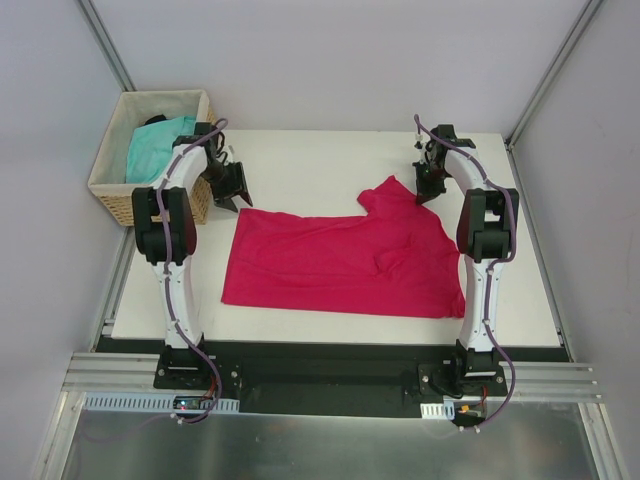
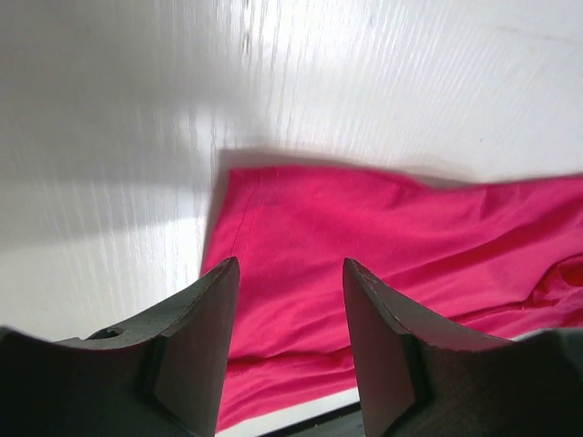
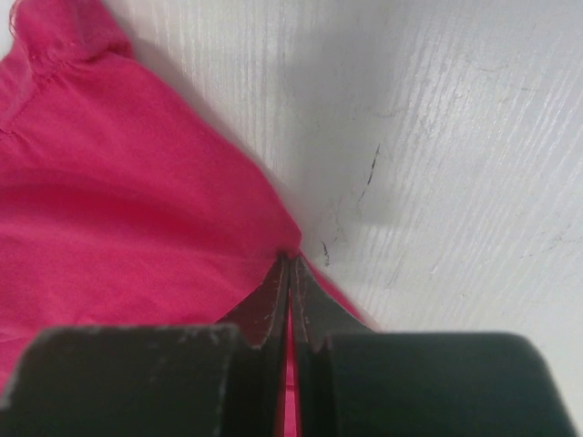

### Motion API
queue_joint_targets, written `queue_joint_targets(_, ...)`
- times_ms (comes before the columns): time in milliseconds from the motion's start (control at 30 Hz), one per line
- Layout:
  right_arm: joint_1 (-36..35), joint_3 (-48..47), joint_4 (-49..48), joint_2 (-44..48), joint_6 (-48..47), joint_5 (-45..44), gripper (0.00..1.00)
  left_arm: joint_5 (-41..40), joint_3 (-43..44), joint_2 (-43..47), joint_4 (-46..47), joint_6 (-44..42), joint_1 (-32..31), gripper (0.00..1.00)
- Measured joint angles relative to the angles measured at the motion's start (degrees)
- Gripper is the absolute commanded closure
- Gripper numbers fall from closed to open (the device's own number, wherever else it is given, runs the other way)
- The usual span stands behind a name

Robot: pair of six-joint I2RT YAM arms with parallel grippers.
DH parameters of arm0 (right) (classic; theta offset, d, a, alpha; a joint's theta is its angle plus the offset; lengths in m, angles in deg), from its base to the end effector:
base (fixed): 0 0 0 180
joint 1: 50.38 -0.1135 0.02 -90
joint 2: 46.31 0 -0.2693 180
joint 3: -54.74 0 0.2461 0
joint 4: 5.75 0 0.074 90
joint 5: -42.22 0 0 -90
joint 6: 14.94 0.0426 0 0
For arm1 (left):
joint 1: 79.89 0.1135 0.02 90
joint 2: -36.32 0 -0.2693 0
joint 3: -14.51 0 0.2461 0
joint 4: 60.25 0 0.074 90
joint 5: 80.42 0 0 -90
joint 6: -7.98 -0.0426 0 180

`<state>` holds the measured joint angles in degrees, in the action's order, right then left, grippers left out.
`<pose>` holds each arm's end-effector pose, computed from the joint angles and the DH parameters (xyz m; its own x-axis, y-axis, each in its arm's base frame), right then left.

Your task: Fold and stack the t-shirts

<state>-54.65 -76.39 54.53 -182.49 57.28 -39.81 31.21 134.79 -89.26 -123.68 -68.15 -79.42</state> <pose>0.5061 0.0437 0.1727 -0.8228 -0.3647 -0.4359 -0.4019 0.9157 -0.0075 0.4631 -0.0119 0.2039 -0.9349 -0.2305 -0.2698 -0.1010 0.9017 -0.4204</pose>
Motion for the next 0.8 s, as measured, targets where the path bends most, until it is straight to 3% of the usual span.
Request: queue_joint_targets(800, 0.3, 0.0, 0.1, 0.0, -0.3, 0.5, 0.99, -6.0, 6.2, -7.6, 0.6, -0.5, 0.0, 0.54)
